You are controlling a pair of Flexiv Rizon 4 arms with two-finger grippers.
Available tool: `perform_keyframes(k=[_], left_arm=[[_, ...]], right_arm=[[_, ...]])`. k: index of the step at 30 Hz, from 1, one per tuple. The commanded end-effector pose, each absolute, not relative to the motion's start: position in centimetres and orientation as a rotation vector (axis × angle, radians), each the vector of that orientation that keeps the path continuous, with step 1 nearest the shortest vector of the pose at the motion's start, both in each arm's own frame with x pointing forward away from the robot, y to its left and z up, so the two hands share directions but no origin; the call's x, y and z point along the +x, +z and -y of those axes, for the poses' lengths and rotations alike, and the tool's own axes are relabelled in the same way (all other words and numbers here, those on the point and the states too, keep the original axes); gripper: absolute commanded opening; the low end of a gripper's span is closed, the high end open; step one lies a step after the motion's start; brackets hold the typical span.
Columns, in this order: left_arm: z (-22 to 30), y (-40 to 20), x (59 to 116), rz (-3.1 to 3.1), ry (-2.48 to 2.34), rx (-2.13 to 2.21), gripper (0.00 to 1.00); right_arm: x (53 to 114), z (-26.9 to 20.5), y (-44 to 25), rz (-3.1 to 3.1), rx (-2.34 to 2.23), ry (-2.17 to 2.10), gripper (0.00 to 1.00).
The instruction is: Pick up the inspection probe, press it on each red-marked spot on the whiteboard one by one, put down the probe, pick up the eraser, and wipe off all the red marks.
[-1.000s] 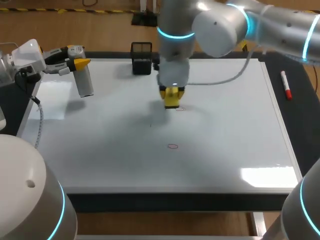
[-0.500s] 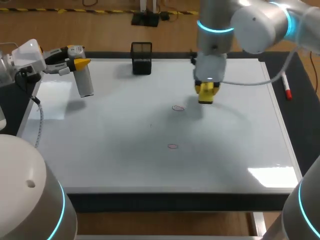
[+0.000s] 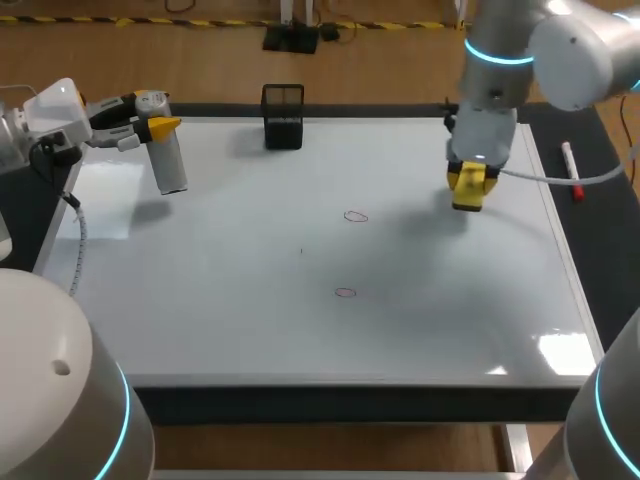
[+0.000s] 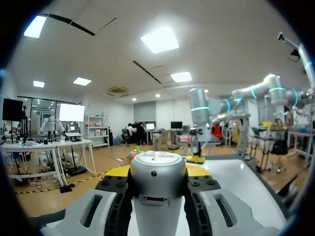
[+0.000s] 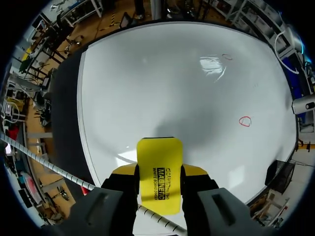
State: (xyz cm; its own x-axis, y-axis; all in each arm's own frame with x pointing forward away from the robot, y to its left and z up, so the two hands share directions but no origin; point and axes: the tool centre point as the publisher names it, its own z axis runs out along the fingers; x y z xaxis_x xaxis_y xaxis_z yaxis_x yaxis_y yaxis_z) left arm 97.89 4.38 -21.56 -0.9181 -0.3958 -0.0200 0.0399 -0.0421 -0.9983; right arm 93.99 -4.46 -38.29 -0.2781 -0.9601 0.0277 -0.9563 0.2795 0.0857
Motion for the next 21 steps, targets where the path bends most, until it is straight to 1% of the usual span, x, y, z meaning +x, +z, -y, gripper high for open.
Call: perform_keyframes(k=[1, 8, 21], left_arm=[[-4.4, -21.4, 97.8, -1.935, -2.032, -0.380, 0.00], [-4.4, -21.4, 97.8, -1.935, -2.032, -0.380, 0.00], [-4.4, -21.4, 97.8, -1.935, -2.032, -0.380, 0.00]], right_arm=[[93.9, 6.7, -38.4, 2.461, 1.849, -0.105, 0.00], [93.9, 7.8, -38.8, 2.477, 1.799, -0.105, 0.00], [93.9, 7.8, -38.8, 2.477, 1.799, -0.105, 0.00]])
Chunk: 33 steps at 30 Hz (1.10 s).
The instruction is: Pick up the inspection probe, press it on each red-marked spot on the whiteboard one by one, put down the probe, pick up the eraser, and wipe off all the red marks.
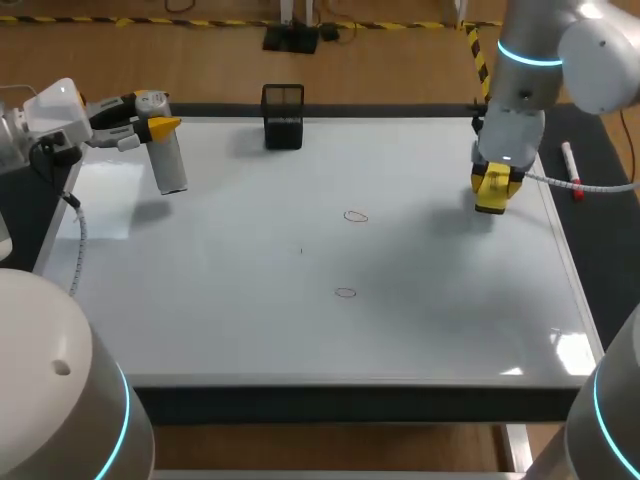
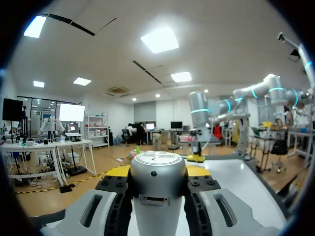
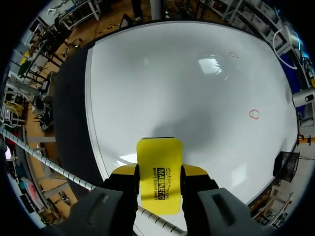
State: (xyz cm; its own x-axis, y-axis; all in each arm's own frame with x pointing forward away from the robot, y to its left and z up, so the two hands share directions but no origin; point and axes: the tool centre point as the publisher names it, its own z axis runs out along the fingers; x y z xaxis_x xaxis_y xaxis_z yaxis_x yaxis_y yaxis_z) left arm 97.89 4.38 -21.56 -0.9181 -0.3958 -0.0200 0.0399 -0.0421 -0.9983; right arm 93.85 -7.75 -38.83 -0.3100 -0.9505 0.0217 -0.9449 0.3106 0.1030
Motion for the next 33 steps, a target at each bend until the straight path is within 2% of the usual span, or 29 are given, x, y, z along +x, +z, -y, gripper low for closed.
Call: perform_keyframes(k=[1, 8, 14, 33], left_arm=[[-4.4, -21.4, 97.8, -1.935, -2.032, -0.380, 0.00], [-4.4, -21.4, 97.8, -1.935, -2.032, -0.380, 0.00], [-2.2, -20.8, 97.1, -1.933, -2.061, -0.323, 0.00], [9.8, -19.6, 95.1, -2.006, -2.223, -0.107, 0.00]], right_arm=[[93.9, 7.8, -38.8, 2.477, 1.799, -0.105, 0.00], [93.9, 7.8, -38.8, 2.477, 1.799, -0.105, 0.00], [93.9, 7.8, -38.8, 2.477, 1.799, -0.105, 0.00], [93.9, 7.8, -38.8, 2.477, 1.799, -0.105, 0.00]])
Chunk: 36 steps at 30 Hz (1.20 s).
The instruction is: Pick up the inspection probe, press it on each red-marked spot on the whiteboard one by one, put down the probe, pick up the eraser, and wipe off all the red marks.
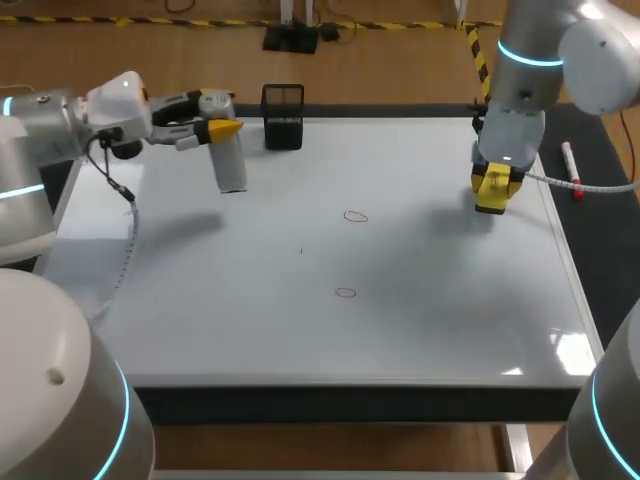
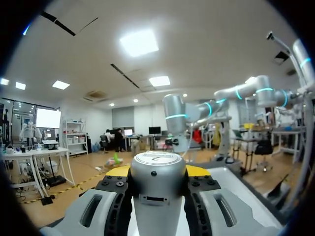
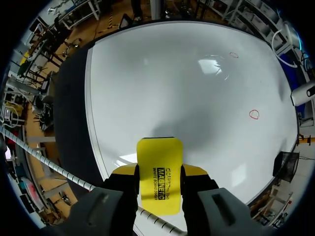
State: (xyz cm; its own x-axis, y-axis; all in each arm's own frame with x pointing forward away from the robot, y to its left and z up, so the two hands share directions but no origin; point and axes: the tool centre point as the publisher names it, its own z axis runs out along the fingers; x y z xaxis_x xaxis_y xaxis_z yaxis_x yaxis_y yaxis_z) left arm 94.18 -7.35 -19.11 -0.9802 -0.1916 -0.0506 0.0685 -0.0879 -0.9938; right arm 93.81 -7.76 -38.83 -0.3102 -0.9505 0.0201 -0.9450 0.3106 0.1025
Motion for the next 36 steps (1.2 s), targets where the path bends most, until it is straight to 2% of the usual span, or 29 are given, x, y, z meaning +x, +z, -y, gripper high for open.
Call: perform_keyframes(k=[1, 16, 36], left_arm=[[10.4, -19.7, 95.1, -2.013, -2.232, -0.101, 0.00], [18.5, -20.7, 94.0, -2.097, -2.331, -0.024, 0.00], [25.3, -22.7, 93.4, -2.137, -2.365, 0.024, 0.00]], right_arm=[[93.9, 7.8, -38.8, 2.477, 1.799, -0.105, 0.00], [93.9, 7.8, -38.8, 2.477, 1.799, -0.105, 0.00], [93.9, 7.8, -38.8, 2.477, 1.799, -0.105, 0.00]])
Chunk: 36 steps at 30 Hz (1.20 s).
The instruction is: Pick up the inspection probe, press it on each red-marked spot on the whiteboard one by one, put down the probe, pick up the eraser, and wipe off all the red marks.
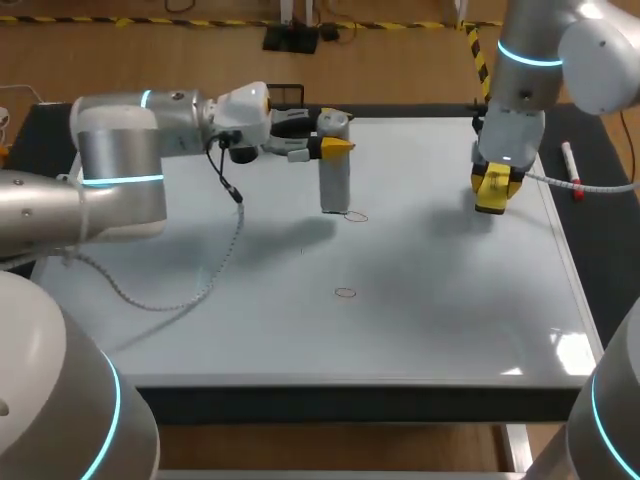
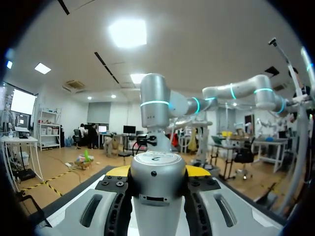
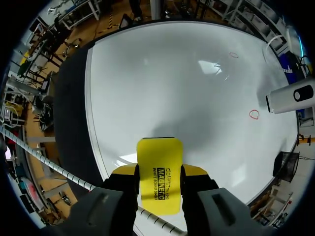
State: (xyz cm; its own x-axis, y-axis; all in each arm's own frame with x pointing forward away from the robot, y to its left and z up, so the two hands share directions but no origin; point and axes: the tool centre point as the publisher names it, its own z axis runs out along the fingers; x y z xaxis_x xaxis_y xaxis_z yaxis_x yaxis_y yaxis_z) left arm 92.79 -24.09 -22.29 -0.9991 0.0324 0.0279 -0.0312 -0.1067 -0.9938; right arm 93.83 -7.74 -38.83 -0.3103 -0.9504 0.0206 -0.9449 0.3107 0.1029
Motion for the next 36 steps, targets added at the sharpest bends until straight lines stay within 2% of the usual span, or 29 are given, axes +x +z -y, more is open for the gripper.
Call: perform_keyframes(k=[1, 36], left_arm=[[25.5, -22.8, 93.5, 2.072, 2.297, -0.023, 0.00], [27.6, -25.9, 93.8, 2.082, 2.266, -0.051, 0.00]], right_arm=[[93.9, 7.8, -38.8, 2.477, 1.799, -0.105, 0.00], [93.9, 7.8, -38.8, 2.477, 1.799, -0.105, 0.00]])
